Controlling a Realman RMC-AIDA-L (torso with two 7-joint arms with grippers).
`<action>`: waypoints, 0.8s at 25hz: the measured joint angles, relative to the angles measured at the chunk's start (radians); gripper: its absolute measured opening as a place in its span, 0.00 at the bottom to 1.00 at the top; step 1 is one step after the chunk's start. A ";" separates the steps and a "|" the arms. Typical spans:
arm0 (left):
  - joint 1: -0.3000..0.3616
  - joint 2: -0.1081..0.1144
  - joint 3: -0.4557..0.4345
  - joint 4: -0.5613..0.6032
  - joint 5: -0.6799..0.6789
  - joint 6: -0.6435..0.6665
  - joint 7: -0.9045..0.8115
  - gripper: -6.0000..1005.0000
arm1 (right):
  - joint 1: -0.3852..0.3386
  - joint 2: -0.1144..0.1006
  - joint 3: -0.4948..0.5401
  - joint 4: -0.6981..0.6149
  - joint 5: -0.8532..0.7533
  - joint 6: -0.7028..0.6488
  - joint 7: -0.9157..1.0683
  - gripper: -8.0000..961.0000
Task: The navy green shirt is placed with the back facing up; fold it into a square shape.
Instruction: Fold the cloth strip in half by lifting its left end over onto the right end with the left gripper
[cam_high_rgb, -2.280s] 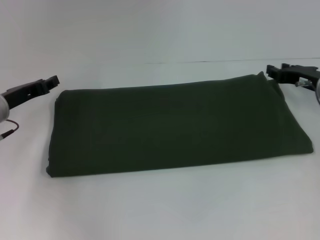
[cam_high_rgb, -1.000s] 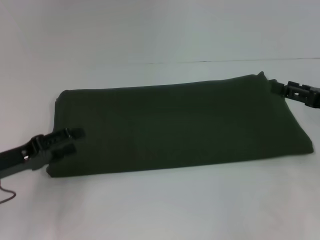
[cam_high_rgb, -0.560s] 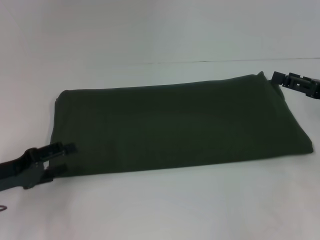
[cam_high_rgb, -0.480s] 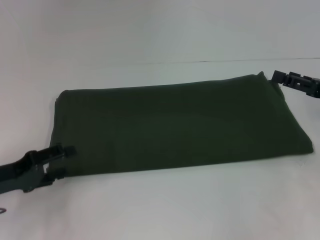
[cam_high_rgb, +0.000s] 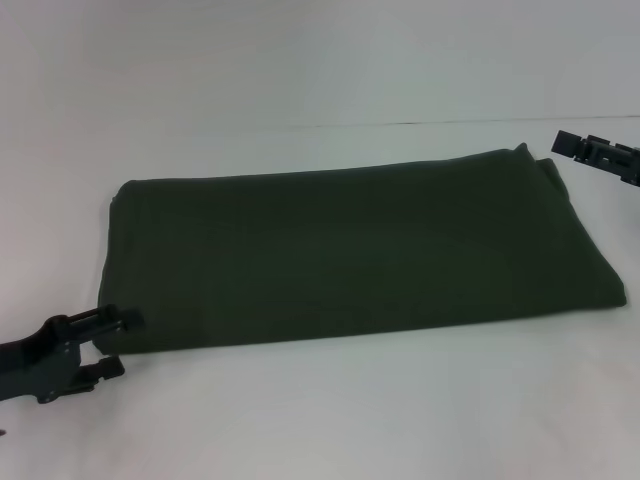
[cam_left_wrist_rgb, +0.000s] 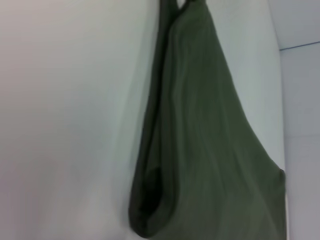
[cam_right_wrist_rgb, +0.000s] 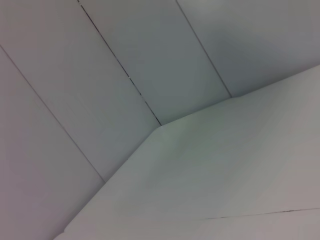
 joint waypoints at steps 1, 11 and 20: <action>-0.001 0.000 0.001 -0.001 0.001 -0.005 -0.002 0.88 | 0.000 0.000 0.000 0.000 0.000 0.000 0.000 0.96; -0.014 0.000 0.005 -0.006 0.025 -0.048 -0.015 0.88 | -0.005 0.000 0.004 0.000 0.003 0.001 0.000 0.96; -0.023 0.000 0.010 -0.010 0.026 -0.068 -0.017 0.88 | -0.005 0.000 0.006 0.000 0.011 0.001 0.000 0.96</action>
